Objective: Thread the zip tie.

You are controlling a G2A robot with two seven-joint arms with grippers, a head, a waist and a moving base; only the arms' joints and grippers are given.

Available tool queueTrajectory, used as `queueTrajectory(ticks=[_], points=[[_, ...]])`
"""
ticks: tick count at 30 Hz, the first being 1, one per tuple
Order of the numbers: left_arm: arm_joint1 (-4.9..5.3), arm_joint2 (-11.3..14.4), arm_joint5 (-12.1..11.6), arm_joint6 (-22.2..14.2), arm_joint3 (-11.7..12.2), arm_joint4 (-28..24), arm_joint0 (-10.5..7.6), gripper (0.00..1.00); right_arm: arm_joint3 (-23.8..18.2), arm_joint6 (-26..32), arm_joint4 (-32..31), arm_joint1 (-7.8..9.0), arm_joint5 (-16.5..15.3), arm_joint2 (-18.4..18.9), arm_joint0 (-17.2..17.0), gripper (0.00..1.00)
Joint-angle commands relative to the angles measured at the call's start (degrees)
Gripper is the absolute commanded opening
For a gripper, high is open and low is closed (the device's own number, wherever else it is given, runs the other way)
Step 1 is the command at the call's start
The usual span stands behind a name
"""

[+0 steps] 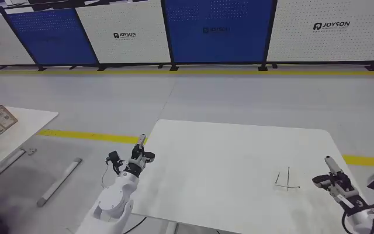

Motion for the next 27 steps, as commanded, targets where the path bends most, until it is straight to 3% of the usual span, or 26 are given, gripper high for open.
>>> queueTrajectory(ticks=[1,6,9,23,25,27], points=[[0.0,0.0,0.0,0.0,0.0,0.0,0.0,1.0,1.08,8.97,0.31,0.64,1.2,1.69,2.02,1.0],[0.0,0.0,0.0,0.0,0.0,0.0,0.0,1.0,4.65,25.6,-5.86,2.46,5.16,0.95,9.06,1.0],[0.0,0.0,0.0,0.0,0.0,0.0,0.0,1.0,7.99,28.78,-9.35,2.95,7.96,-2.13,13.54,1.0],[0.0,0.0,0.0,0.0,0.0,0.0,0.0,1.0,8.31,28.37,-9.15,2.94,8.12,-2.21,13.94,1.0],[0.0,0.0,0.0,0.0,0.0,0.0,0.0,1.0,7.37,30.93,-9.8,3.2,8.08,-2.22,14.98,1.0],[0.0,0.0,0.0,0.0,0.0,0.0,0.0,1.0,7.75,38.71,-12.31,4.22,8.92,-1.31,18.6,1.0]])
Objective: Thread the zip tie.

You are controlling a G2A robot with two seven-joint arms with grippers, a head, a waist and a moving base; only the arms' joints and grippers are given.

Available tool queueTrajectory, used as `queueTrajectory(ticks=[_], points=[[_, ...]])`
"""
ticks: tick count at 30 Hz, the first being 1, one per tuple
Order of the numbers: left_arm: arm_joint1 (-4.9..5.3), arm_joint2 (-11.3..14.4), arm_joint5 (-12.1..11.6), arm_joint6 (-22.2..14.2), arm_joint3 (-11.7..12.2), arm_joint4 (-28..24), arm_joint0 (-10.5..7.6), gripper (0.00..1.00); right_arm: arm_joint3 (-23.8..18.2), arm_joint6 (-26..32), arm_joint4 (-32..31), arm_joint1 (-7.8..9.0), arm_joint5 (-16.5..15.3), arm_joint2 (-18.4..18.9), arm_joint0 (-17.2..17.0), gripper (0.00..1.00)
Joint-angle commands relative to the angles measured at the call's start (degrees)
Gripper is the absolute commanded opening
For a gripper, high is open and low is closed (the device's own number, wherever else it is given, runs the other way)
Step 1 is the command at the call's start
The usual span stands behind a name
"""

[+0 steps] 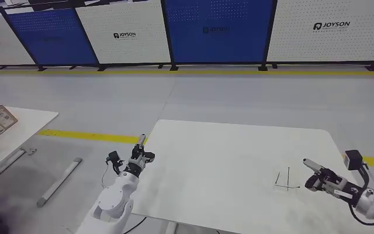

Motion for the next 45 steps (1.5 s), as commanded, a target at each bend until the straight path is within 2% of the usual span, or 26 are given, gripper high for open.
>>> queueTrajectory(ticks=[1,3,5,10,13,28,30,35,39,42,45], points=[[0.0,0.0,0.0,0.0,0.0,0.0,0.0,1.0,0.92,9.93,-1.6,0.79,0.77,0.47,3.79,1.0],[0.0,0.0,0.0,0.0,0.0,0.0,0.0,1.0,2.83,14.74,-3.76,1.42,2.19,-1.59,7.0,1.0],[0.0,0.0,0.0,0.0,0.0,0.0,0.0,1.0,4.91,14.74,-5.43,1.89,3.61,-4.97,9.98,1.0],[0.0,0.0,0.0,0.0,0.0,0.0,0.0,1.0,11.52,14.74,-7.04,3.08,3.33,-15.56,16.81,1.0],[0.0,0.0,0.0,0.0,0.0,0.0,0.0,1.0,16.14,14.74,-6.44,3.6,3.98,-19.4,19.91,1.0],[0.0,0.0,0.0,0.0,0.0,0.0,0.0,1.0,16.68,14.74,-6.05,3.76,3.51,-19.24,19.6,1.0],[0.0,0.0,0.0,0.0,0.0,0.0,0.0,1.0,16.68,14.74,-5.83,4.68,2.15,-18.5,19.09,1.0],[0.0,0.0,0.0,0.0,0.0,0.0,0.0,1.0,15.79,14.74,-9.06,7.17,4.15,-19.05,18.77,1.0],[0.0,0.0,0.0,0.0,0.0,0.0,0.0,1.0,17.12,14.74,-9.06,8.83,5.11,-22.62,19.65,1.0],[0.0,0.0,0.0,0.0,0.0,0.0,0.0,1.0,19.56,14.74,-8.17,9.72,6.45,-26.25,21.9,1.0],[0.0,0.0,0.0,0.0,0.0,0.0,0.0,1.0,19.87,14.74,-7.76,9.76,6.71,-26.34,22.19,1.0]])
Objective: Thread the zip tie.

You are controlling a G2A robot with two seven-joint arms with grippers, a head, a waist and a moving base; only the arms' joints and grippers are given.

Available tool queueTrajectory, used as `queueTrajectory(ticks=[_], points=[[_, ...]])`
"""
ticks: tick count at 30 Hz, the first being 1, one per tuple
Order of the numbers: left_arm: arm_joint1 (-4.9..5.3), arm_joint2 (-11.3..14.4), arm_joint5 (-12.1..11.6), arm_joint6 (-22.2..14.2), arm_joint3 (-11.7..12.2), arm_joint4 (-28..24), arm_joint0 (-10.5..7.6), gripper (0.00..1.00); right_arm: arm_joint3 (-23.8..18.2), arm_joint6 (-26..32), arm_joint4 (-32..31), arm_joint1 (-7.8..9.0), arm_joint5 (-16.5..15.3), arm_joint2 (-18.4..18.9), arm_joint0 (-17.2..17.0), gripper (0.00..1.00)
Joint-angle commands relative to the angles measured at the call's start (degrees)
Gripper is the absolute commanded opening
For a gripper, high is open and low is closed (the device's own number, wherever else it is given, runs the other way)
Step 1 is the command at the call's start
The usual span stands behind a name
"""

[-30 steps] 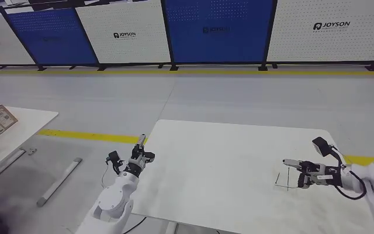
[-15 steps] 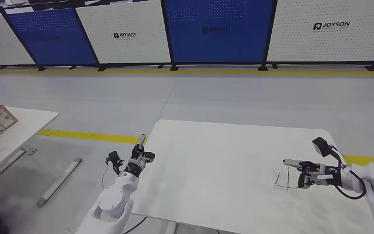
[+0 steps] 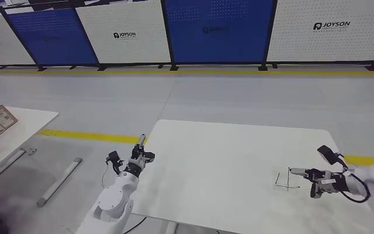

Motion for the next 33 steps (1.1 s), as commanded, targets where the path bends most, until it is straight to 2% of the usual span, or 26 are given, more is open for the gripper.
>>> queueTrajectory(ticks=[1,10,14,18,33], points=[[0.0,0.0,0.0,0.0,0.0,0.0,0.0,1.0,-0.08,0.0,-0.07,-0.03,-0.05,0.12,-0.08,1.0],[0.0,0.0,0.0,0.0,0.0,0.0,0.0,1.0,-0.11,-0.21,-1.54,0.02,-0.6,-0.41,-0.25,1.0],[0.0,0.0,0.0,0.0,0.0,0.0,0.0,1.0,-0.39,0.0,-7.03,0.03,-1.5,-3.39,1.22,1.0],[0.0,0.0,0.0,0.0,0.0,0.0,0.0,1.0,1.16,0.0,-7.52,-0.08,-4.59,-6.24,3.13,1.0],[0.0,0.0,0.0,0.0,0.0,0.0,0.0,1.0,1.07,-0.19,-7.45,-0.1,-4.83,-6.31,2.99,1.0]])
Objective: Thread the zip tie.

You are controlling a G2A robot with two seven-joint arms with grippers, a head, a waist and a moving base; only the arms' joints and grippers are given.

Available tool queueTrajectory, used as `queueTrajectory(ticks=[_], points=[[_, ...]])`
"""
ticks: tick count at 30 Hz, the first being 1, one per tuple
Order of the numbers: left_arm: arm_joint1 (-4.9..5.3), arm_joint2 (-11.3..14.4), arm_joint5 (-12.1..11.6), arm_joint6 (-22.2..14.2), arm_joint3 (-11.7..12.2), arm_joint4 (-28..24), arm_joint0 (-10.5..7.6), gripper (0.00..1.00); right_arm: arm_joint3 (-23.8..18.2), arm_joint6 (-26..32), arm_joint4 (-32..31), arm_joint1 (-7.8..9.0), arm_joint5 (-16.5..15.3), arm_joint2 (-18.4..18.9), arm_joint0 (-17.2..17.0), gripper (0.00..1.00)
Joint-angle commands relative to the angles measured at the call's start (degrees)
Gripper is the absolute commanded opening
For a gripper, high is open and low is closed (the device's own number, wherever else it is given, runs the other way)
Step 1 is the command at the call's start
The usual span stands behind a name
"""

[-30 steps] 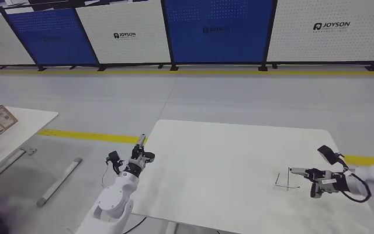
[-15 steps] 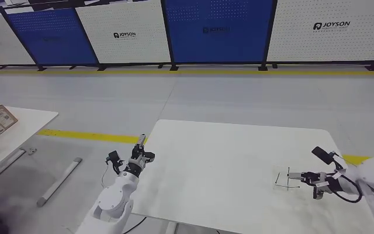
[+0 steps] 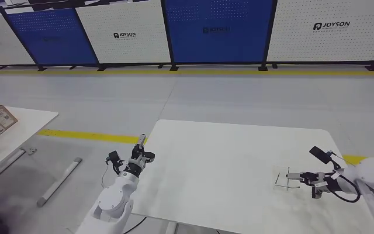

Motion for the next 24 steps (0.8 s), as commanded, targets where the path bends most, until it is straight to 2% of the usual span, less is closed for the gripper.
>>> queueTrajectory(ticks=[1,4,7,19,20,22,23,24], points=[[0.0,0.0,0.0,0.0,0.0,0.0,0.0,1.0,-0.24,-0.41,0.15,-0.03,-0.55,-0.12,-0.27,1.0],[0.0,0.0,0.0,0.0,0.0,0.0,0.0,1.0,-1.38,0.0,-0.33,0.11,-1.42,-0.39,-0.66,1.0],[0.0,0.0,0.0,0.0,0.0,0.0,0.0,1.0,-2.0,0.0,-1.42,0.18,0.13,-1.16,-0.46,1.0],[0.0,0.0,0.0,0.0,0.0,0.0,0.0,1.0,-1.53,-0.61,-1.28,0.25,-0.07,-0.75,-0.59,1.0],[0.0,0.0,0.0,0.0,0.0,0.0,0.0,1.0,-1.31,-1.02,-1.07,0.4,-0.68,-0.17,-0.93,0.85],[0.0,0.0,0.0,0.0,0.0,0.0,0.0,1.0,-1.52,-0.7,-0.86,0.65,-0.92,0.66,-1.12,0.67],[0.0,0.0,0.0,0.0,0.0,0.0,0.0,1.0,-1.63,-0.26,-0.86,0.78,-0.97,0.95,-1.21,0.45],[0.0,0.0,0.0,0.0,0.0,0.0,0.0,1.0,-1.75,0.0,-1.41,0.94,-0.61,0.97,-1.25,0.42]])
